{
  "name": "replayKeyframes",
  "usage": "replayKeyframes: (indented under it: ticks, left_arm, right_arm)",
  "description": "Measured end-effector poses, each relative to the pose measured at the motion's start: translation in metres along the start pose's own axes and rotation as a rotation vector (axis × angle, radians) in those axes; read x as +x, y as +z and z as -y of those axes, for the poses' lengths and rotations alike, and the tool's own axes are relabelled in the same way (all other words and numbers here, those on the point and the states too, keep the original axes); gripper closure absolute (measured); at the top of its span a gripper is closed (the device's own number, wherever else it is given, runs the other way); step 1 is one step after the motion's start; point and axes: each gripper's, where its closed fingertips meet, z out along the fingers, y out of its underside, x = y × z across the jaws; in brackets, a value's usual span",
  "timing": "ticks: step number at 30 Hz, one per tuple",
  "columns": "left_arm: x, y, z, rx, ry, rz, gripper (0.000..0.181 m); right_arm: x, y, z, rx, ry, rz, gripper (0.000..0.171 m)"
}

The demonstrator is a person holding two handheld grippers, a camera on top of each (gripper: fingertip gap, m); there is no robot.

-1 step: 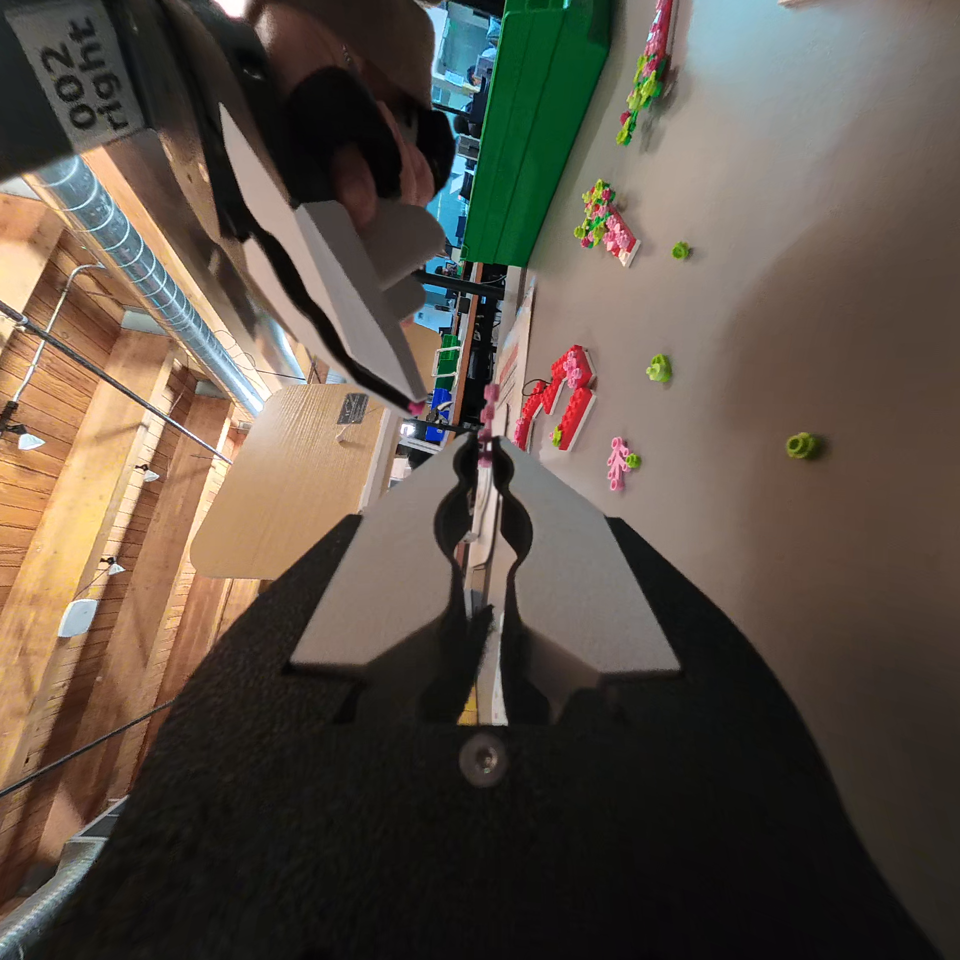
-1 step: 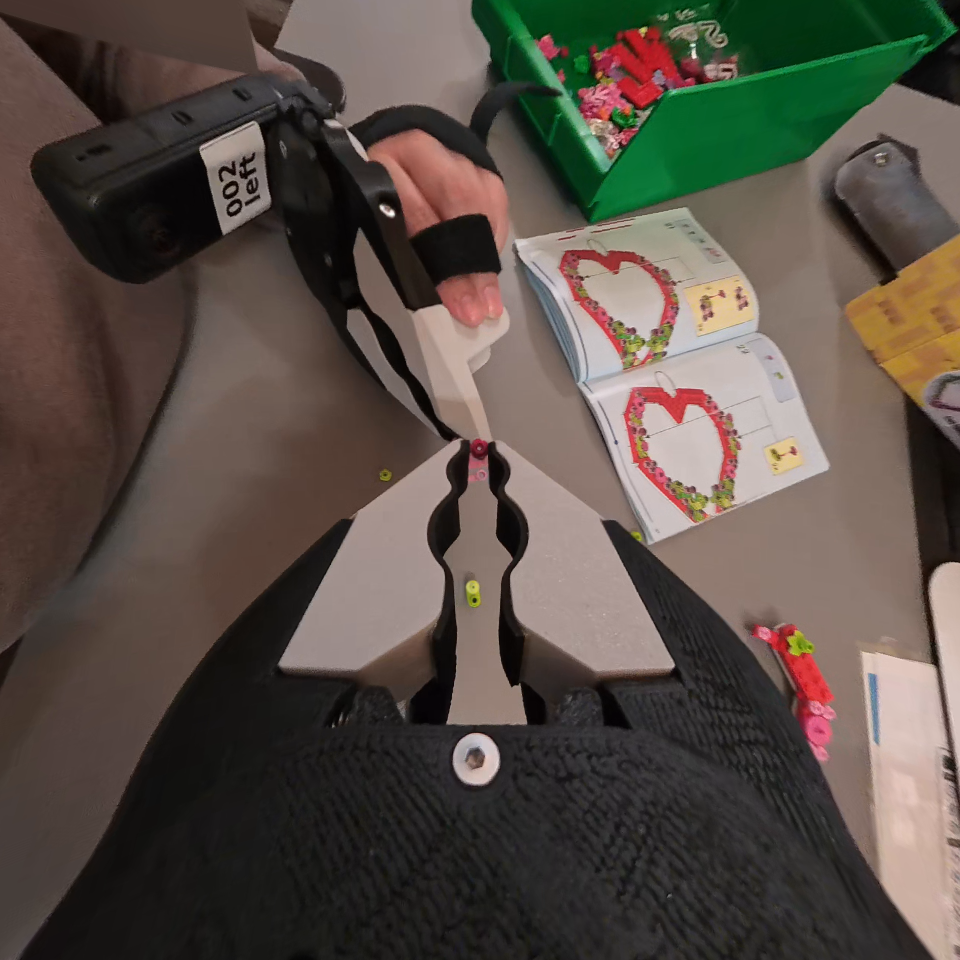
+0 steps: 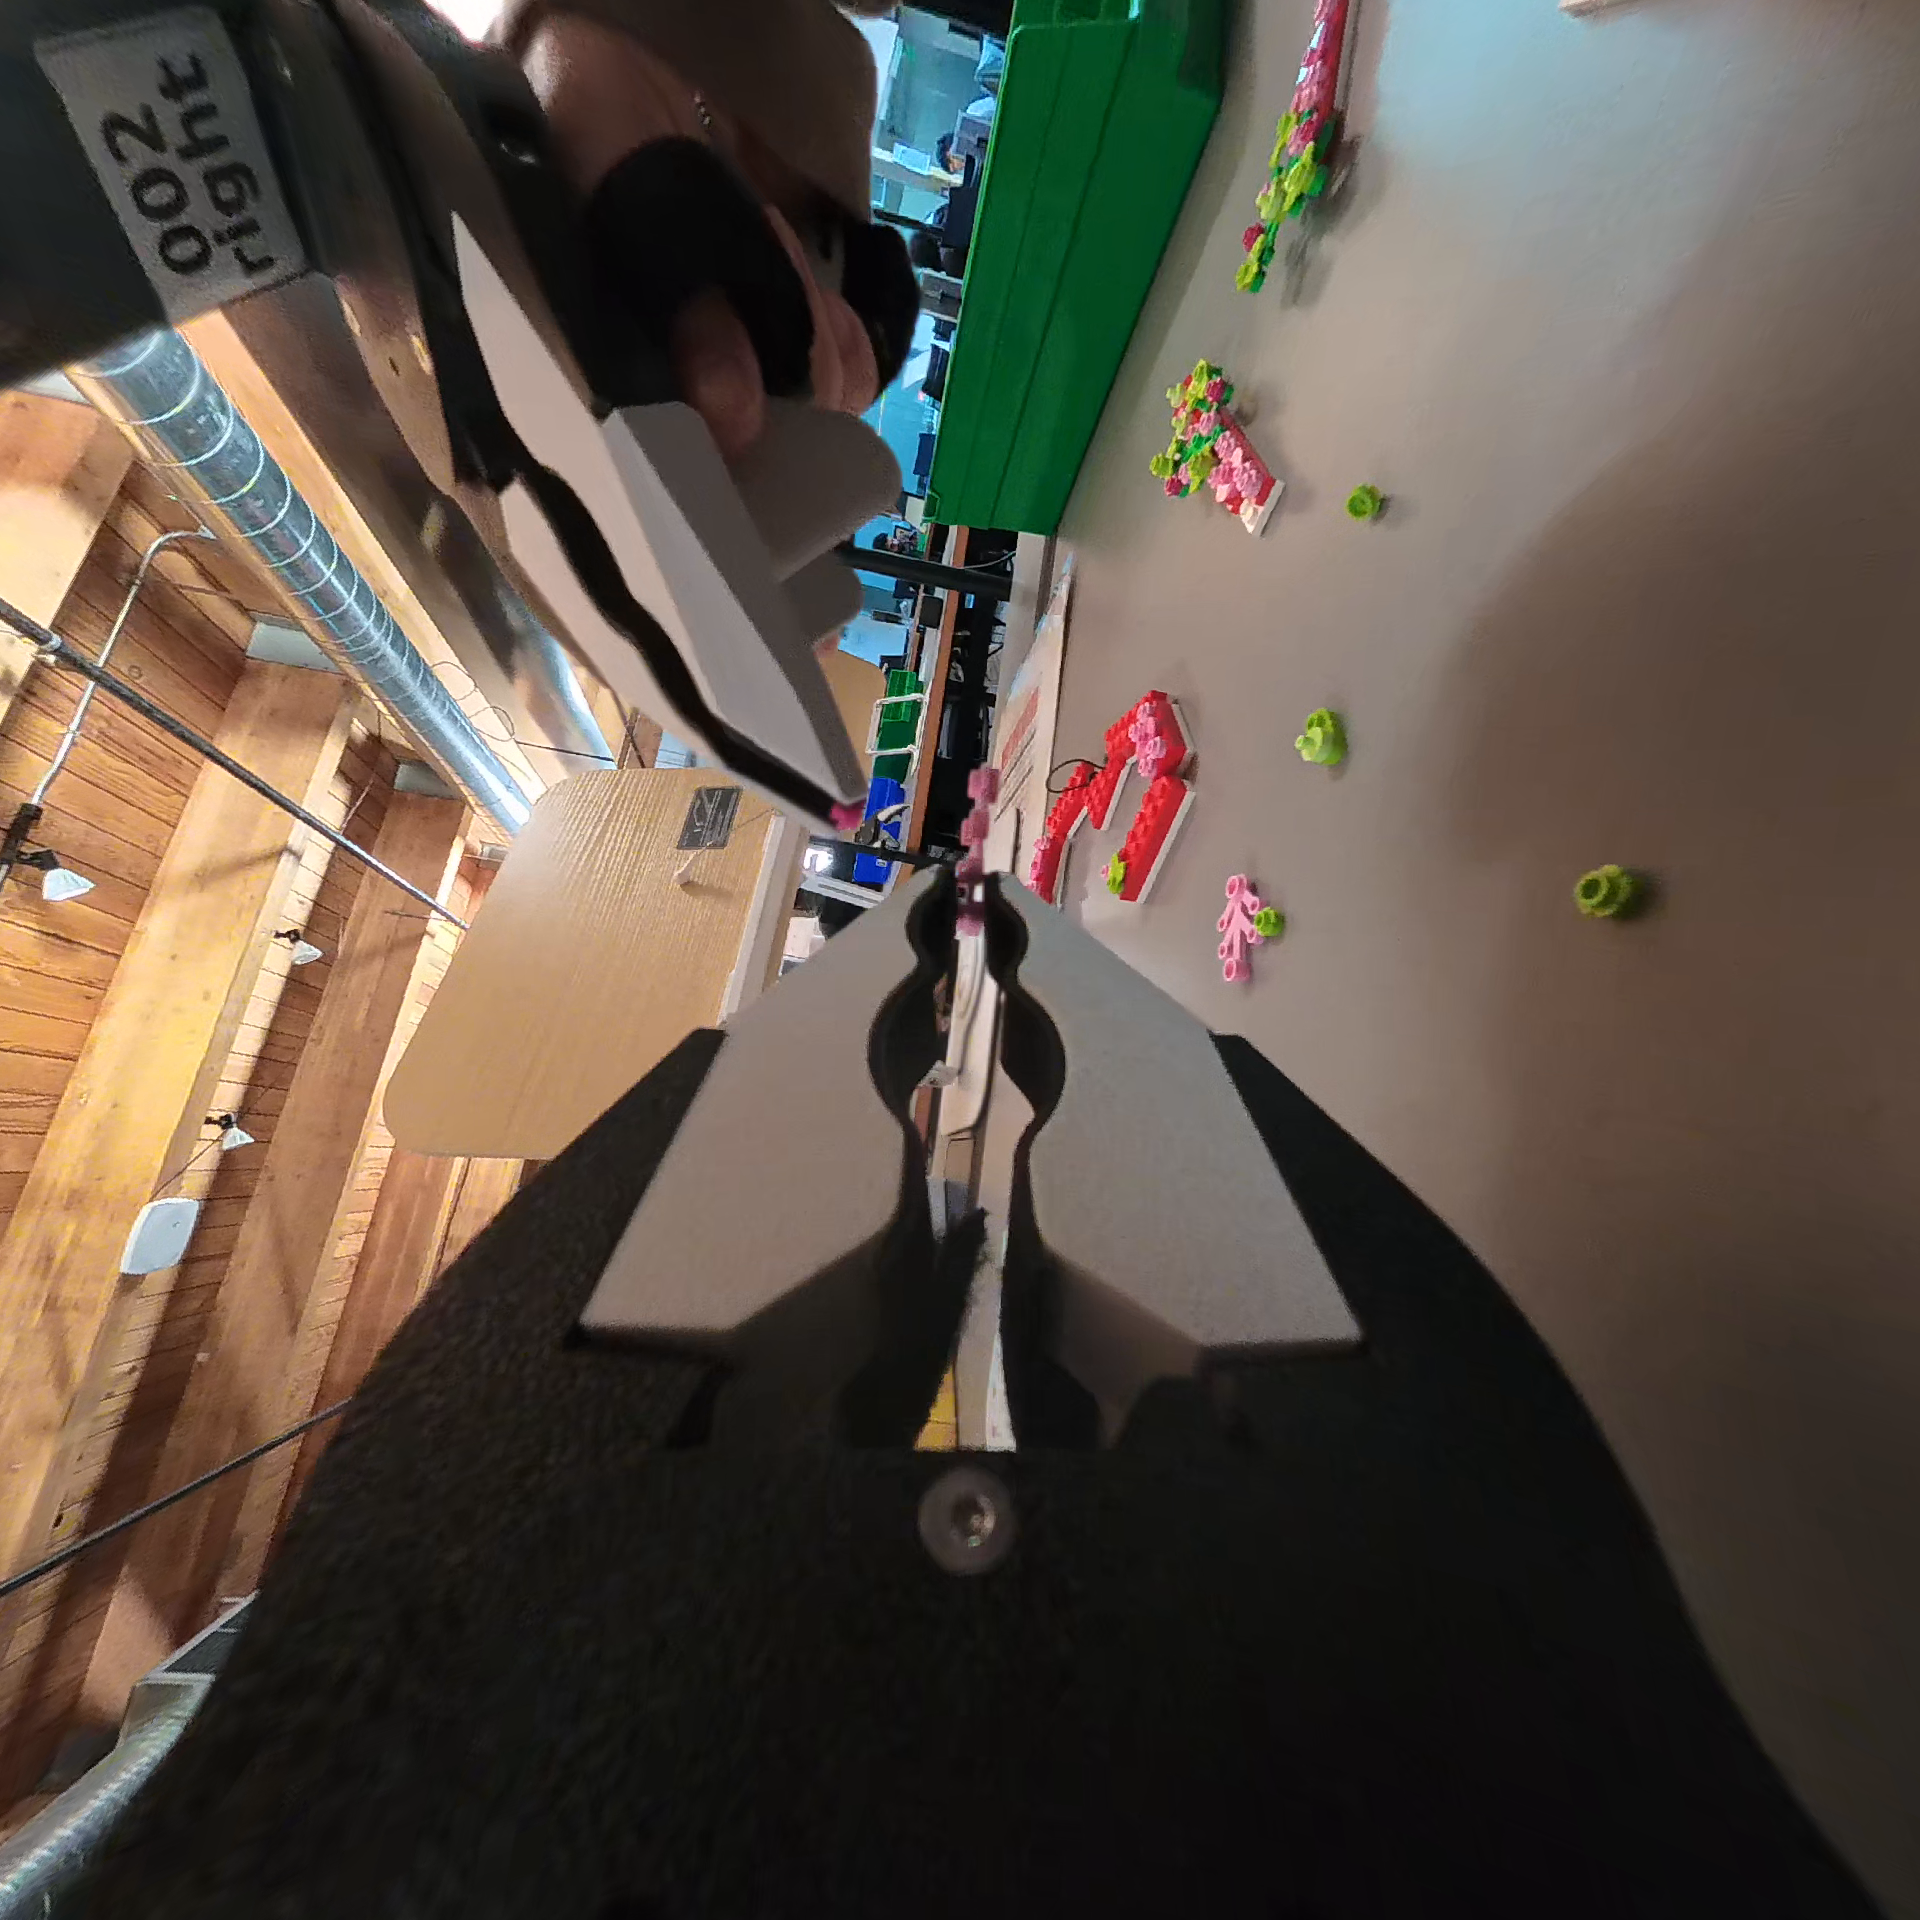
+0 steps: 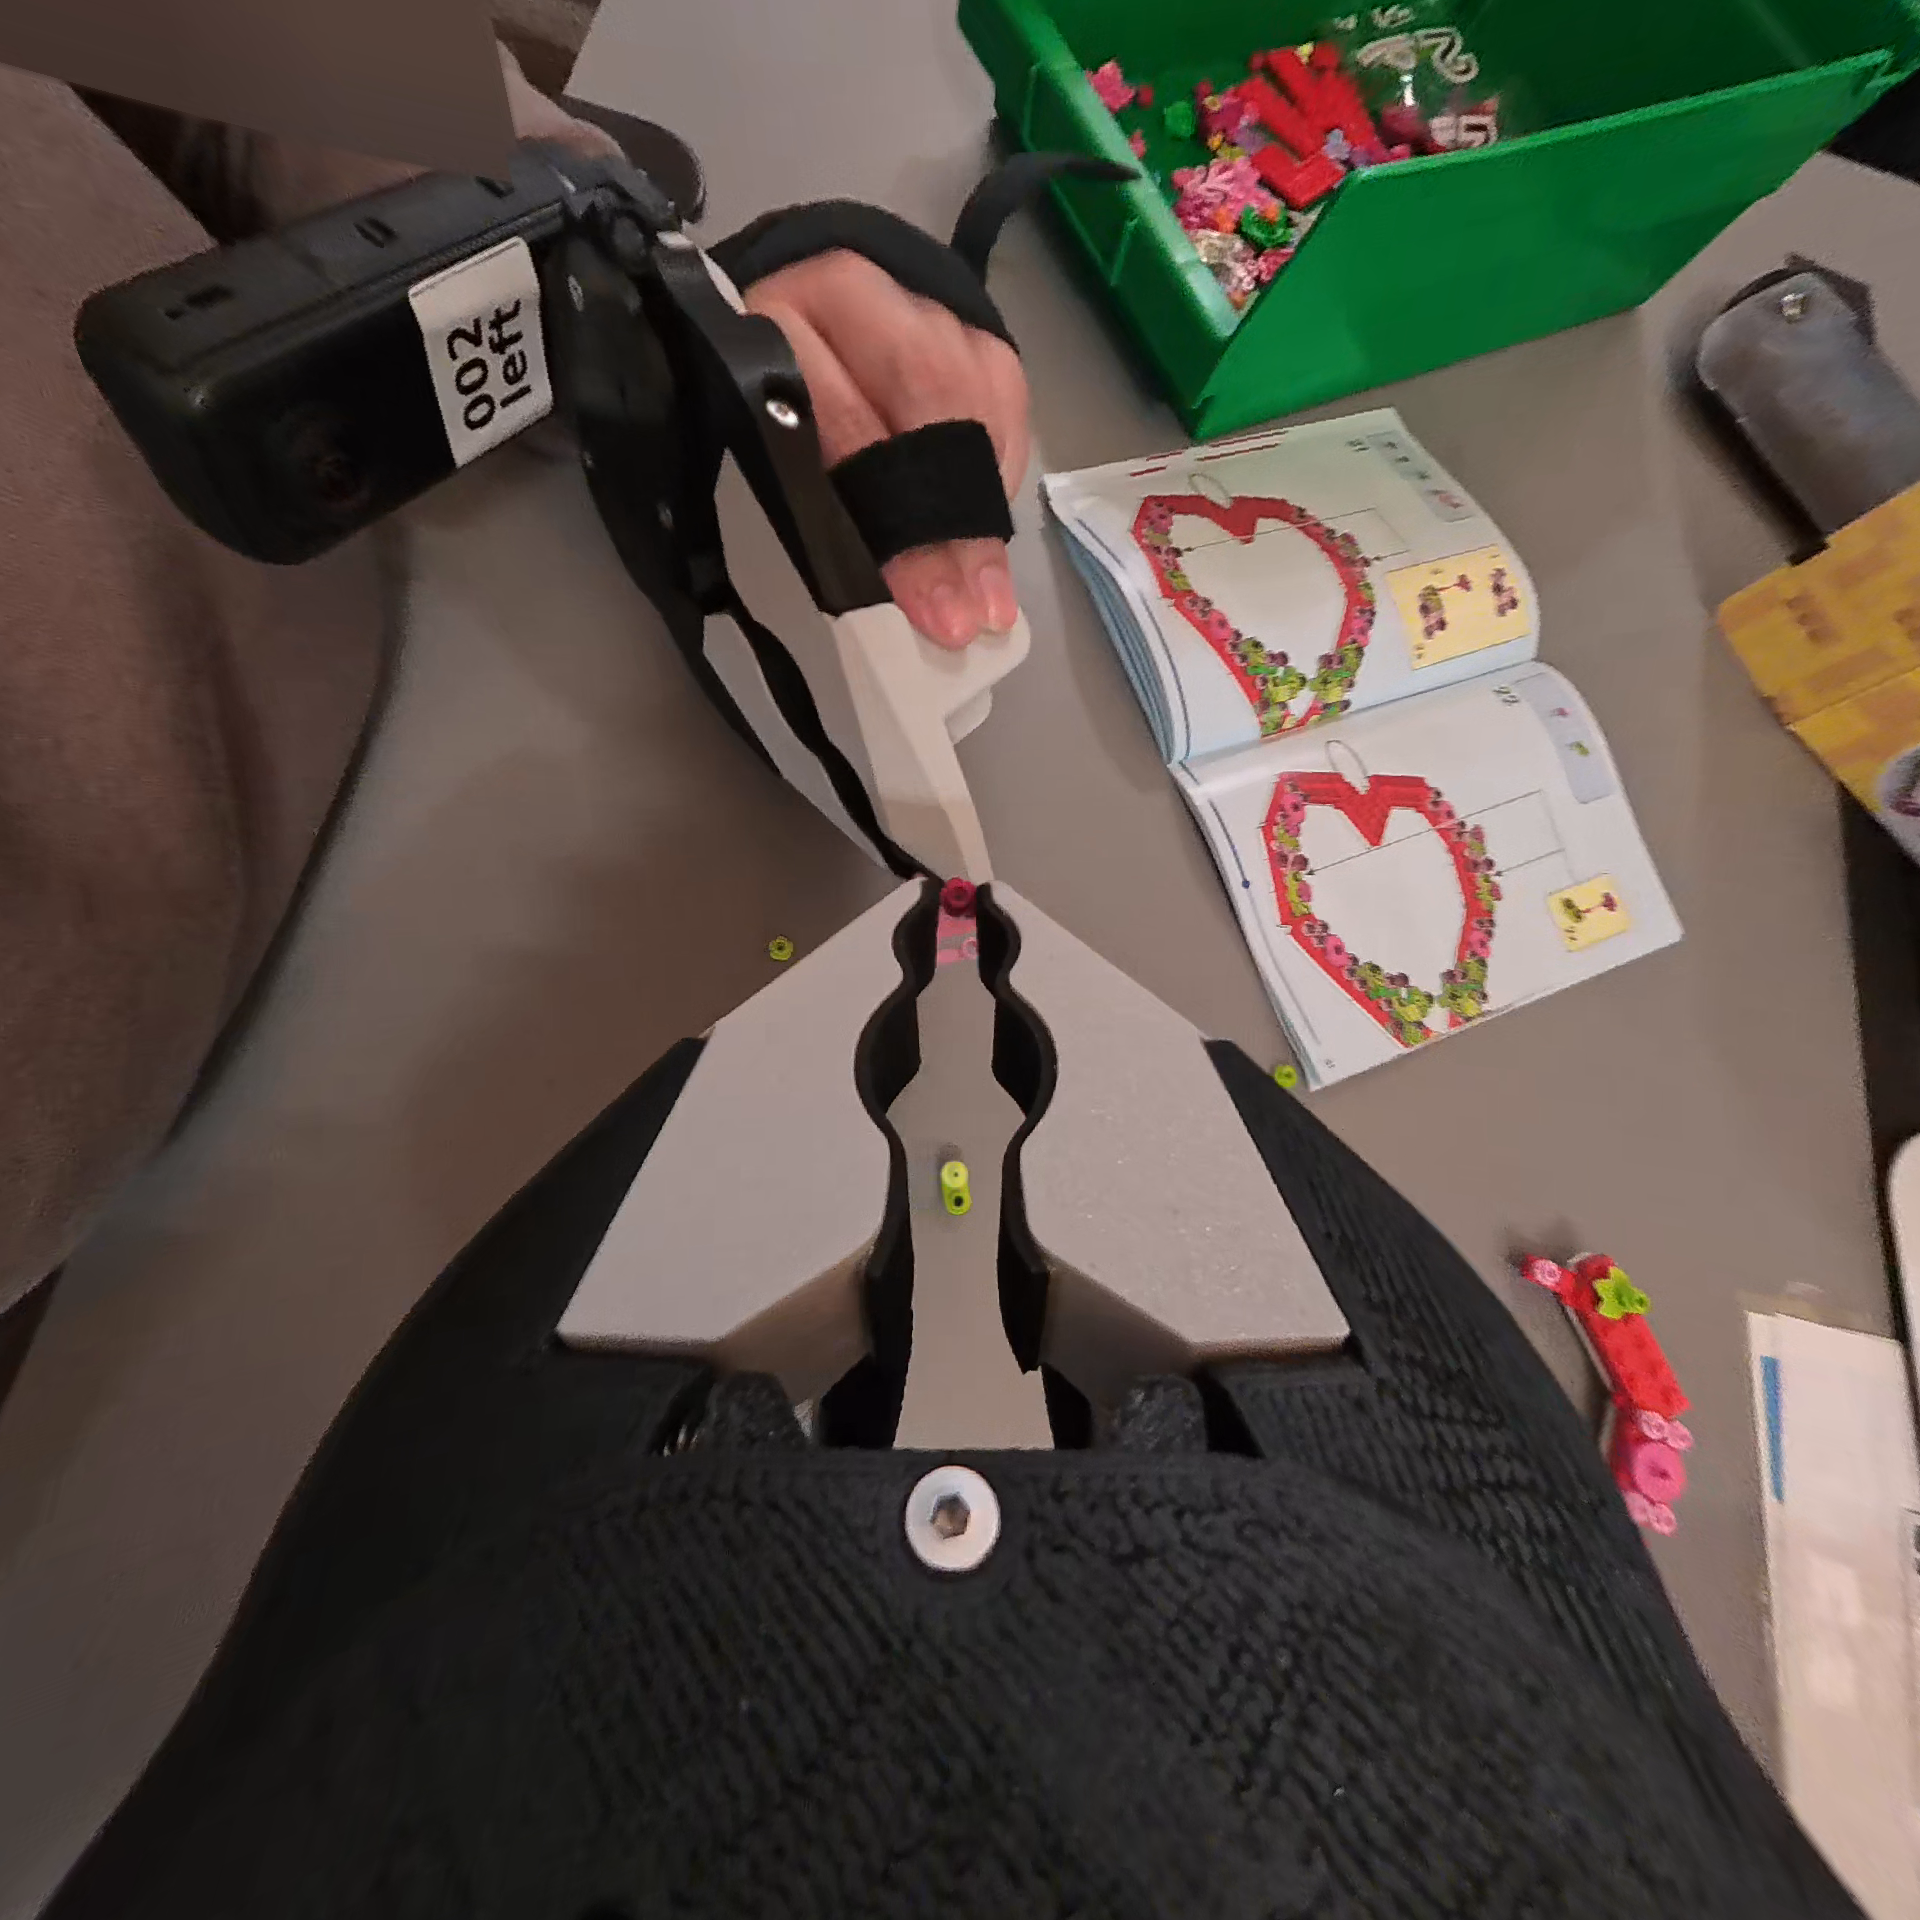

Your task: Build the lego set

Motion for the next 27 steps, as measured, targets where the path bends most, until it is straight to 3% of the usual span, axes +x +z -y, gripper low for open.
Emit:
replayKeyframes:
  ticks: [27]
  left_arm:
    - [0.004,0.000,0.001,-0.007,-0.015,-0.036,0.179]
  right_arm:
    - [-0.014,0.015,-0.016,-0.073,0.020,0.098,0.165]
